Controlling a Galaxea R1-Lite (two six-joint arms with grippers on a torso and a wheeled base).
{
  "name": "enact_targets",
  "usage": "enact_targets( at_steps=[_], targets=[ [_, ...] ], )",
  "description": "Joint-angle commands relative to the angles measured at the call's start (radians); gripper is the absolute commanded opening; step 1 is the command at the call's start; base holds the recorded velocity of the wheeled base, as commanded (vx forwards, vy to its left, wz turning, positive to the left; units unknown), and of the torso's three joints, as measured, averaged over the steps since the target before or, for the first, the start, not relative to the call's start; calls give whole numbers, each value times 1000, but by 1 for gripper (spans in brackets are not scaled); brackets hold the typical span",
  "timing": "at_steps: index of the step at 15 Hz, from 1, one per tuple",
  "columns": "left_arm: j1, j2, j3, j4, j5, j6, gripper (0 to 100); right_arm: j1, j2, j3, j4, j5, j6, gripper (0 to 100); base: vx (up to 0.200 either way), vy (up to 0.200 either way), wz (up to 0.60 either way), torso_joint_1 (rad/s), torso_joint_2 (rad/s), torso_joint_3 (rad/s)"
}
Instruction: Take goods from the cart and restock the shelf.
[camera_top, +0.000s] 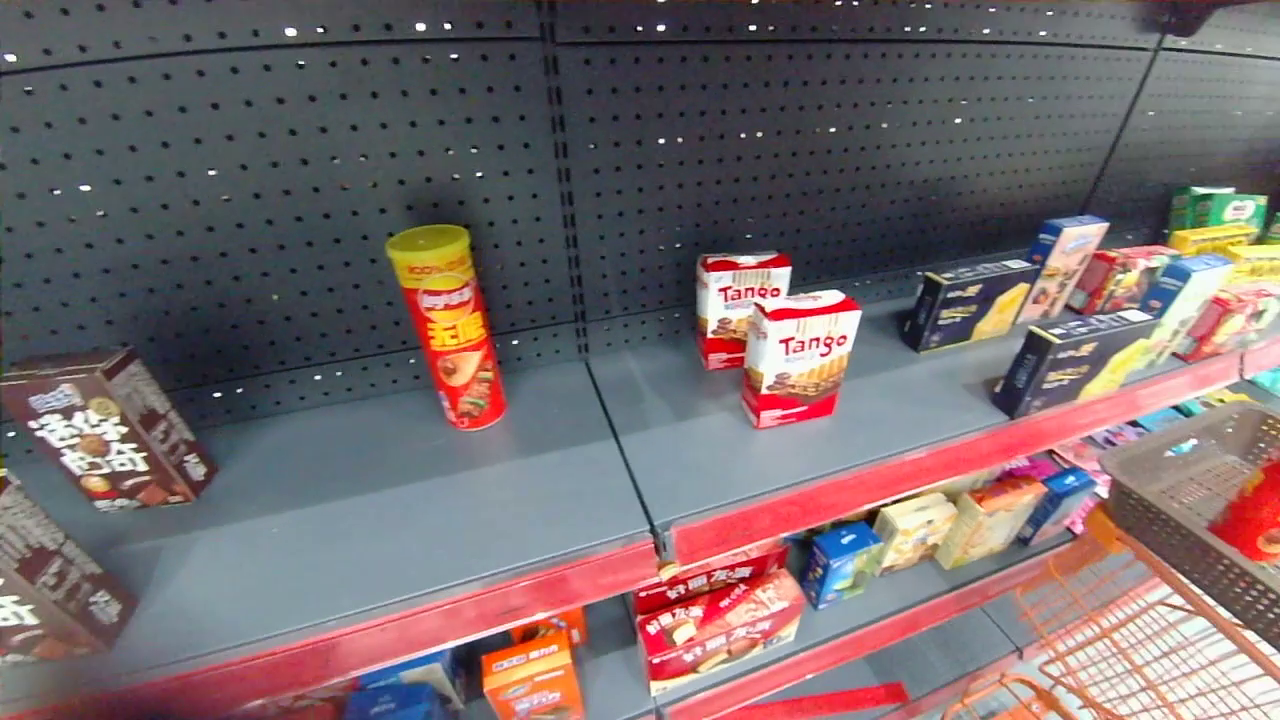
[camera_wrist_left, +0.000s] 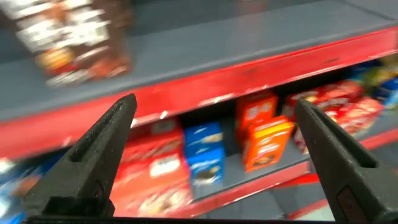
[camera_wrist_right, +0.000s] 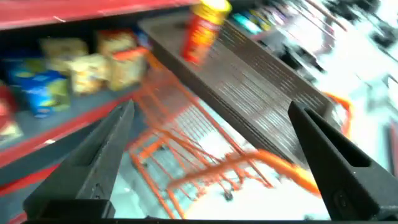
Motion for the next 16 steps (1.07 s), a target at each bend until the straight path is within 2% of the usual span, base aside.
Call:
enact_targets(
  at_steps=[1,9,15,16],
  targets=[
    [0,1,0,0,0,0,100,6,-5,1,0,2,-2,100,0,0,-600,7,7,2],
    [0,1,0,0,2,-1,100,8,-16,7,-3,6,-14,100,0,0,0,0,0,0],
    [0,1,0,0,2,-1,100,25,-19,5,-3,5,-14,100,0,-200,0,6,3,2],
    [0,1,0,0,2,-3,100,34,-19,7,-3,3,-14,100,0,0,0,0,0,0]
  ],
)
